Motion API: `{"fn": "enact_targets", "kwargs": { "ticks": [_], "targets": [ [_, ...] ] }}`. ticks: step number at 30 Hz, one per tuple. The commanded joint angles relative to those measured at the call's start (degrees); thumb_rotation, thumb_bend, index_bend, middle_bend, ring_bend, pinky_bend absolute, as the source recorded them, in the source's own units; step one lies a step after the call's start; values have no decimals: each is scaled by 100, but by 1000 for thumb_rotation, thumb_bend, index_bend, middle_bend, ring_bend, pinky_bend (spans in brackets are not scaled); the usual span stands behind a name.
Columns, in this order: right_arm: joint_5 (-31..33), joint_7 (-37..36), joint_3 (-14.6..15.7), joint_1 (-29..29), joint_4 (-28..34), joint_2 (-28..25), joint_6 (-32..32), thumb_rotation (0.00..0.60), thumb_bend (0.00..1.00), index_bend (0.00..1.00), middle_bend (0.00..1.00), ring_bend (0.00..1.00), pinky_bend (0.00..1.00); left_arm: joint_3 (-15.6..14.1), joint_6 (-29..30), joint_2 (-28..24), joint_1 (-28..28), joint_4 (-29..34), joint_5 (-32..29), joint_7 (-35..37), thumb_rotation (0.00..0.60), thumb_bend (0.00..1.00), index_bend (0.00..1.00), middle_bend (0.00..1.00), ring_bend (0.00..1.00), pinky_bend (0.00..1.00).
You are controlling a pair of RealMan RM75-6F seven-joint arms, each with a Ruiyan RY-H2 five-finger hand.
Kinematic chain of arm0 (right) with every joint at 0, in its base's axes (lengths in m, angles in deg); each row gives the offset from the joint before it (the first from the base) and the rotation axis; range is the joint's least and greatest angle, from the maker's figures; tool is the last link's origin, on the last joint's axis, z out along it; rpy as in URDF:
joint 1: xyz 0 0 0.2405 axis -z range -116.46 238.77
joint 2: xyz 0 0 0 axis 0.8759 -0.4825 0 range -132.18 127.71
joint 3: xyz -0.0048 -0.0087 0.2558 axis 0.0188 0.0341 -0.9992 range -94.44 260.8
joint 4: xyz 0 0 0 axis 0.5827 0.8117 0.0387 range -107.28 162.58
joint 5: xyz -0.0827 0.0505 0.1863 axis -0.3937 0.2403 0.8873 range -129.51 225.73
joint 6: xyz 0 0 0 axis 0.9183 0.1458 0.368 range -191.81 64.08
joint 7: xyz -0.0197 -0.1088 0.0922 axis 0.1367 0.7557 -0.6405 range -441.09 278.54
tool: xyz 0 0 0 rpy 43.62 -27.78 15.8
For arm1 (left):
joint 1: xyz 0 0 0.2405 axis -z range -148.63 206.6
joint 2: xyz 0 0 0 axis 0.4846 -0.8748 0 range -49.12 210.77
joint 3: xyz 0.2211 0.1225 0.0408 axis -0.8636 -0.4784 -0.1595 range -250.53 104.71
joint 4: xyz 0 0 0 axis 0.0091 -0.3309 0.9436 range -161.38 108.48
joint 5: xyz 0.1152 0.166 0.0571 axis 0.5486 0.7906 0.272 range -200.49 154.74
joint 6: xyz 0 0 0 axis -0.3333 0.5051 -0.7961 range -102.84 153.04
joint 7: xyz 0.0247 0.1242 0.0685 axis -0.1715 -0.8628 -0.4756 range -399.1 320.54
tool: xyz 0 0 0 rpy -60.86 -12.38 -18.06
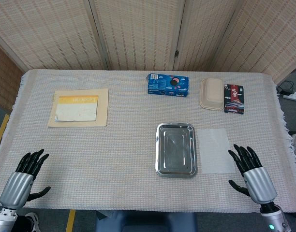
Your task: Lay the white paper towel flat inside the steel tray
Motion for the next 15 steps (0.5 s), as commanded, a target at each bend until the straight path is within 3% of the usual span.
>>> {"fn": "enact_targets", "kwargs": {
  "ticks": [1, 11, 15],
  "targets": [
    [113, 70, -26, 5, -8, 44, 84, 600, 222, 0, 0, 0, 0, 2, -2, -29, -4, 67, -11, -27, 600, 213, 0, 0, 0, 0],
    [68, 51, 130, -1, 123, -11, 267, 600, 223, 0, 0, 0, 0, -125, -27, -147, -1, 330, 161, 163, 600, 213, 0, 0, 0, 0],
    [137, -27, 181, -115, -148, 19, 598, 600, 223, 12, 0, 0, 0, -133, -34, -174, -18, 330, 124, 205, 600, 213, 0, 0, 0, 0]
  ]
}}
